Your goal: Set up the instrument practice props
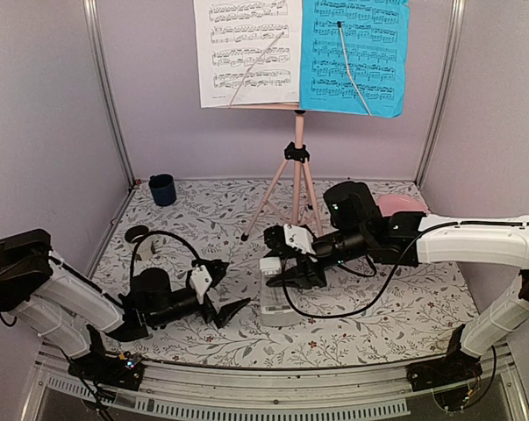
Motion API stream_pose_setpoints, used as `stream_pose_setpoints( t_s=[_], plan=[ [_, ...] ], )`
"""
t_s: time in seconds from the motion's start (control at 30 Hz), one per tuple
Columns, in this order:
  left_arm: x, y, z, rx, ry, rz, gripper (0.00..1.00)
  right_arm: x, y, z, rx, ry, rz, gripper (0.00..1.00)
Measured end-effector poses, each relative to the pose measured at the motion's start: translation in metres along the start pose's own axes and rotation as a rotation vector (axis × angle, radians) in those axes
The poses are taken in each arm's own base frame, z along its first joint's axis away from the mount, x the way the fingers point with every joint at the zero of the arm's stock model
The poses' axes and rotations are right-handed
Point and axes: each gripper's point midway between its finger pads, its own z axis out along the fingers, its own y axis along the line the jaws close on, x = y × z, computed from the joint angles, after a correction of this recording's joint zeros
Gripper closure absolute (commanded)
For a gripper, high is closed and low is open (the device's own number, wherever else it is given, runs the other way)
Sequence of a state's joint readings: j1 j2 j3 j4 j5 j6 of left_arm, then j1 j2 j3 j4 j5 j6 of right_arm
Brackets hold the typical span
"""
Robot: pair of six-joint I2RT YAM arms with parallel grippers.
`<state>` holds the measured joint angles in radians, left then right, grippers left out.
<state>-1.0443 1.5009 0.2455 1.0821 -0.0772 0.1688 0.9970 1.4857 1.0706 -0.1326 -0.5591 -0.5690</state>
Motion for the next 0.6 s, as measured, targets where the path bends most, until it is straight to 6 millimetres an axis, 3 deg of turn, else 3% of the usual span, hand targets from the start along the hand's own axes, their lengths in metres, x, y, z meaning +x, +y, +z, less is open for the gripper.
stream_pose_setpoints(
  t_s=[0.3, 0.6],
  plan=[
    [-0.022, 0.045, -0.018, -0.212, -0.038, -0.161, 0.01, 0.013, -0.072, -0.004, 0.396, 0.044, 0.233, 1.00],
    [-0.033, 0.045, -0.017, -0.191, -0.013, -0.246, 0.01, 0.023, -0.096, 0.001, 0.615, -0.042, 0.472, 0.97]
  ],
)
